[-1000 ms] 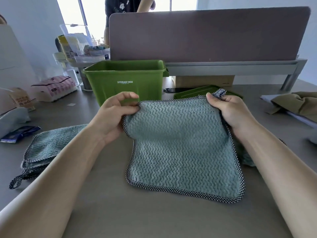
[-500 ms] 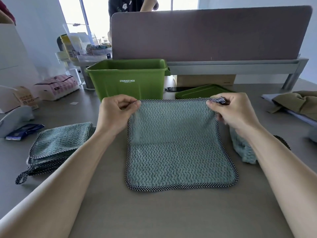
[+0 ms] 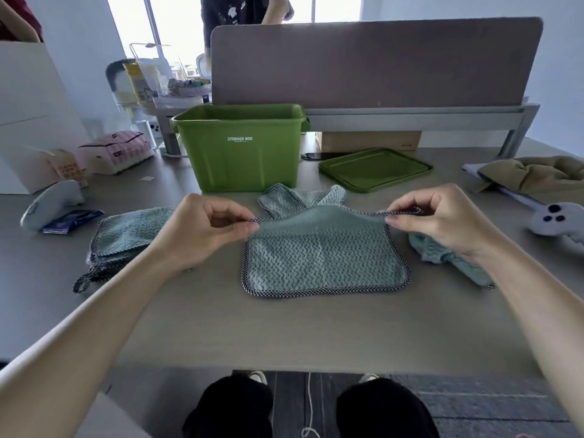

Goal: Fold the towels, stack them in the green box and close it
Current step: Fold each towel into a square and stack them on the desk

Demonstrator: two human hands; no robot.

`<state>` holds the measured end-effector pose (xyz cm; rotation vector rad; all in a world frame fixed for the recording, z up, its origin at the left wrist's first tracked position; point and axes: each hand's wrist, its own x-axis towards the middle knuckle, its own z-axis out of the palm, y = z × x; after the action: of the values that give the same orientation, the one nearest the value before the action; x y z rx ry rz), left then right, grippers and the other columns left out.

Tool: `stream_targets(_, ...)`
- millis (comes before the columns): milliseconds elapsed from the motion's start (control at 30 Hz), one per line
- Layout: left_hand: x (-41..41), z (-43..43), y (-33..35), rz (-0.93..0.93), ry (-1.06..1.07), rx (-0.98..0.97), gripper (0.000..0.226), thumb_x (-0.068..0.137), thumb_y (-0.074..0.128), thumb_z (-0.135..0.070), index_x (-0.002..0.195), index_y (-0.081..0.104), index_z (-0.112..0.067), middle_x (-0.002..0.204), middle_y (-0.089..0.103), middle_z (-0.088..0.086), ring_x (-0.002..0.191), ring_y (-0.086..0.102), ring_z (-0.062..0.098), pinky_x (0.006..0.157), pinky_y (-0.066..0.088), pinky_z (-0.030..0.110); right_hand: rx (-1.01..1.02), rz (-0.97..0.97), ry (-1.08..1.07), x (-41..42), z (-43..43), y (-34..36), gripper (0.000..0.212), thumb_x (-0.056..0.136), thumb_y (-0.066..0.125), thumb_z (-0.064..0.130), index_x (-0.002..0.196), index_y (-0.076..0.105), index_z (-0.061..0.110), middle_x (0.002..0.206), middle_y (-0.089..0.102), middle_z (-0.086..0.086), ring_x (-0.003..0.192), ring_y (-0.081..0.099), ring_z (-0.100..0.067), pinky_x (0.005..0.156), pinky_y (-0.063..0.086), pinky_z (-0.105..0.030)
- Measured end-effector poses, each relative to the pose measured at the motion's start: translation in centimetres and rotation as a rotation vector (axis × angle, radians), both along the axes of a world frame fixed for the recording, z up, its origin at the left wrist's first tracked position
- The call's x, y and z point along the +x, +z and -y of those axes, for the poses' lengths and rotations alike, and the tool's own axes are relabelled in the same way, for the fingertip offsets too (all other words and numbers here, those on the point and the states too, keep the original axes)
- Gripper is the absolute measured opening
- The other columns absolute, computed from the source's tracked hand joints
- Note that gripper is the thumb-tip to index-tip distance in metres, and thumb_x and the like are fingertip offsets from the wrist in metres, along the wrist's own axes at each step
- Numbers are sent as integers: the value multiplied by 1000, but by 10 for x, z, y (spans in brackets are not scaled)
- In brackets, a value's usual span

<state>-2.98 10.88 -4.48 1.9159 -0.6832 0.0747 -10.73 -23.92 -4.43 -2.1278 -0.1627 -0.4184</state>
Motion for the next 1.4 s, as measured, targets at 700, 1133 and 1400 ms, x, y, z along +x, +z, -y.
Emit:
stream_targets(700,-32,-18,-40,142,-139,281,17,70,79,-41,80,81,-27,92,76,-19,90,70,2,84,52,23,-393,-58,158,-47,10,-32,13,76,84,18,81,80,29,102,72,26,104,65,3,93,41,-10)
stream_targets(1133,-16,15,-34,199,-33,731,68,85,38,-75,145,40,-45,161,22,-17,148,20,8,118,10,48,-596,-67,13,-19,-45,-16,87,73,37,89,133,57,29,141,53,2,127,47,-9,111,35,-50)
stream_targets(1400,7,16,-37,24,-47,1004,114,58,15,-96,156,2,-39,166,-1,-11,152,-1,11,123,3,47,-892,-387,151,15,-81,-39,99,74,12,86,158,0,34,167,-4,8,153,-3,-13,124,0,-48)
